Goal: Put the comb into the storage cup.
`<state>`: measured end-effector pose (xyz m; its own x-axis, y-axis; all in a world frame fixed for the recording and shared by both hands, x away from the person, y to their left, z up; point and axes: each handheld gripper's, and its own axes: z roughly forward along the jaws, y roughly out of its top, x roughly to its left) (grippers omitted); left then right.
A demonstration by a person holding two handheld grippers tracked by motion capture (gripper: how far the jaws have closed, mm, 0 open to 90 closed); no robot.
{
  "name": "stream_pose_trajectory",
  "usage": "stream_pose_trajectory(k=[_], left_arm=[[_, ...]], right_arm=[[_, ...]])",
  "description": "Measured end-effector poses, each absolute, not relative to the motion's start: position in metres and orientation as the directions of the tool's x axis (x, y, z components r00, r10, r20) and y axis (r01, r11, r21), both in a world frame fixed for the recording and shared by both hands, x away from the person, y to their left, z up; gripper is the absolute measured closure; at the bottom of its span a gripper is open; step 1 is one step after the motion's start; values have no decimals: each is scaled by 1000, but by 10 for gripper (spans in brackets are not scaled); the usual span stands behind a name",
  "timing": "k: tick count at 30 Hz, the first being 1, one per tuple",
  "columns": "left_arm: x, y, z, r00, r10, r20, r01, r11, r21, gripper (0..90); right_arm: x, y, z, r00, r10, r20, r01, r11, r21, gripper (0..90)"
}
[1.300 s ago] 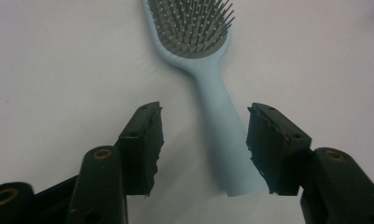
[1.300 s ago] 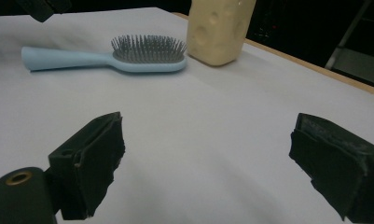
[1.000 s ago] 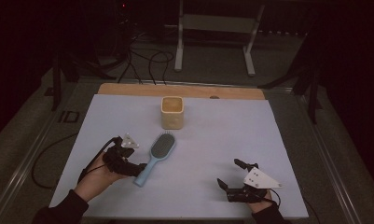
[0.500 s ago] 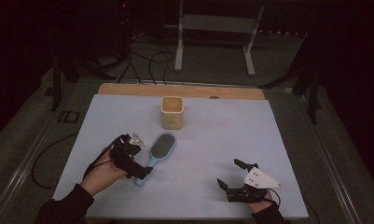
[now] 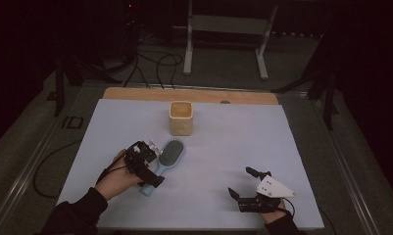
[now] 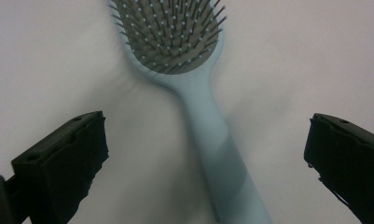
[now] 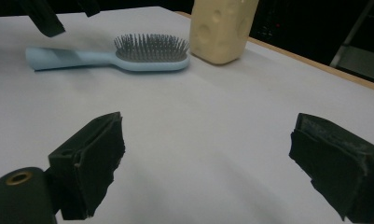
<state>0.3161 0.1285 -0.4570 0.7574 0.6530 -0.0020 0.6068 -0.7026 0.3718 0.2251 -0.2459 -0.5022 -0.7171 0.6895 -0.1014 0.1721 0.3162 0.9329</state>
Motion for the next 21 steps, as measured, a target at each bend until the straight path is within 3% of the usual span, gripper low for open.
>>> stream_pose_trajectory(k=[11, 21], left_arm=[[326, 118, -464, 746, 666, 1, 629, -706, 326, 0], [340, 109, -472, 677, 735, -29, 714, -647, 267, 0]], right_arm=[[225, -246, -502, -717, 690, -97, 173, 312, 934, 93], [224, -246, -502, -717, 691, -96, 173, 309, 935, 93]])
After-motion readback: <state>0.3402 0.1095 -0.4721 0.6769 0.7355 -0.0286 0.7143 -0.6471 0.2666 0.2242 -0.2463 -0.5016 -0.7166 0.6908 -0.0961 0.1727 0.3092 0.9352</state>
